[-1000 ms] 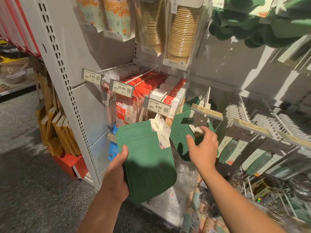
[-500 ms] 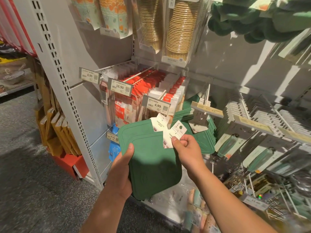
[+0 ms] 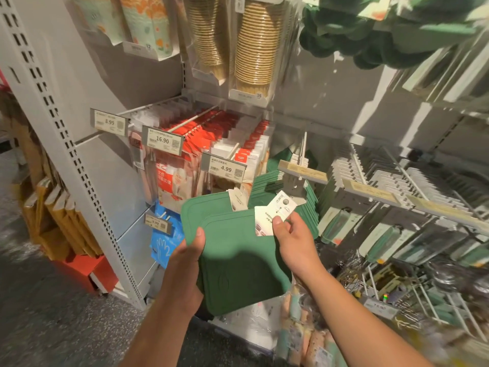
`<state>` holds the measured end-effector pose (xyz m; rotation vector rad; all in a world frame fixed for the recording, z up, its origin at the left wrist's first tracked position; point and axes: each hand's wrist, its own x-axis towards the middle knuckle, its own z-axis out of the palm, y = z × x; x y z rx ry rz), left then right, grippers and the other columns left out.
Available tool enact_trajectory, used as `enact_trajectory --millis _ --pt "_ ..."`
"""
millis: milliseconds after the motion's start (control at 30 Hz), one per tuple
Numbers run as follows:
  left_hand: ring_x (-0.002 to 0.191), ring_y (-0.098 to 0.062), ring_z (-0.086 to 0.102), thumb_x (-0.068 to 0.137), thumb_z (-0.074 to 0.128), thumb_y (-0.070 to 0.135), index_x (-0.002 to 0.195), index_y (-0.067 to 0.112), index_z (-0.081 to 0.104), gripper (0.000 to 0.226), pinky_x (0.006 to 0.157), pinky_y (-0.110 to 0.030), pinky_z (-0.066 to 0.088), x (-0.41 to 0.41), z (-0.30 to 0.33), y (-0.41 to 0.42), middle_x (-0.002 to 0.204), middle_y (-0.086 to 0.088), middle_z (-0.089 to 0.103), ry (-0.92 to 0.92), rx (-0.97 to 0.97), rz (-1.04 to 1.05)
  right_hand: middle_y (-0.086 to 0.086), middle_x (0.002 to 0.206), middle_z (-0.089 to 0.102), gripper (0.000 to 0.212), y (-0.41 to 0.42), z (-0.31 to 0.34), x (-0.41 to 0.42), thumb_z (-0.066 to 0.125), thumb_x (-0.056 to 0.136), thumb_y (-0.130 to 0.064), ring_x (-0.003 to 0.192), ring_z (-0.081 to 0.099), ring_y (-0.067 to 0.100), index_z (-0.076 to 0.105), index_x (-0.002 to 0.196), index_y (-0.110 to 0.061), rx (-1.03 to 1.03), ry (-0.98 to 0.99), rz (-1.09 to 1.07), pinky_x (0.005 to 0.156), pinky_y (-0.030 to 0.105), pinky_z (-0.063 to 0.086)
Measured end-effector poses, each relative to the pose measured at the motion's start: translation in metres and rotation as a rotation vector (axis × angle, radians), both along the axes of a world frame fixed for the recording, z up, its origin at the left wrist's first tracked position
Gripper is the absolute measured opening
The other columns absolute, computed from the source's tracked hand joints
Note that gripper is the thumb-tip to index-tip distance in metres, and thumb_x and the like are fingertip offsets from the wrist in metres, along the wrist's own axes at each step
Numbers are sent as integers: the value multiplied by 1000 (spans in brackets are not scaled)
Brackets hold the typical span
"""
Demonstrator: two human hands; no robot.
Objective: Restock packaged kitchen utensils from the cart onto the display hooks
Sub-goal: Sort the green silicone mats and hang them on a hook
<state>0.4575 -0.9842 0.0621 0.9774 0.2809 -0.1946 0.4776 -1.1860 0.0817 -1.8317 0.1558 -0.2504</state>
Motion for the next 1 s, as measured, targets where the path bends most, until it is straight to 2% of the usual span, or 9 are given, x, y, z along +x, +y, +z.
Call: enact_trajectory --millis 100,167,267,367,433,633,767,900,1000 --pt "113 -33 71 108 46 33 116 15 77 37 106 -51 49 -1 0 -2 121 -15 74 -23 -3 -25 0 67 35 34 -7 2 1 55 106 -16 54 27 5 42 76 -6 -76 -30 -33 52 23 26" --pt "115 -33 71 103 49 36 113 18 80 37 107 -49 48 -1 -2 -2 124 -16 73 -41 -12 -25 -1 65 33 38 -9 3 4 56 106 -19 54 26 4 39 73 -11 -130 -54 -51 52 23 27" --pt "120 -34 68 101 53 38 120 18 77 37 111 -53 44 -1 -3 0 129 -17 71 -52 -44 -2 -4 62 34 41 -12 4 8 57 105 -20 54 29 5 37 70 -16 -198 -85 -101 52 23 26" --pt "123 -32 66 109 42 35 133 18 66 38 113 -55 42 3 0 9 131 -11 71 -50 -71 39 -2 64 35 40 -20 4 13 57 105 -23 58 30 8 37 70 -16 -210 -93 -155 55 30 26" --pt "121 -29 68 109 40 34 130 19 65 36 113 -53 43 4 1 14 128 -8 73 -52 -72 61 -1 64 37 40 -26 7 17 56 105 -25 60 33 12 38 70 -16 -238 -79 -164 58 35 26" --pt "115 -28 71 109 44 34 126 21 67 31 111 -54 46 3 3 15 123 -7 75 -40 -37 80 5 63 42 43 -42 14 36 57 104 -32 62 38 20 43 68 -13 -413 -35 -188 59 37 27" --pt "118 -29 70 109 44 35 129 25 65 31 112 -55 45 6 5 15 126 -6 74 -31 -36 68 6 61 42 47 -44 9 43 56 104 -35 59 39 22 45 68 -6 -524 20 -190 57 38 25" --pt "120 -30 69 110 43 37 135 25 62 33 114 -56 43 8 7 17 129 -7 72 -25 -46 66 6 59 43 48 -48 2 50 55 104 -39 59 43 24 48 67 -9 -491 92 -220 56 37 27" --pt "119 -31 69 110 43 36 134 24 62 32 114 -55 44 6 10 16 128 -8 73 -24 -45 52 5 55 42 53 -48 11 61 57 102 -42 55 42 25 44 59 -13 -483 154 -246 57 36 29"
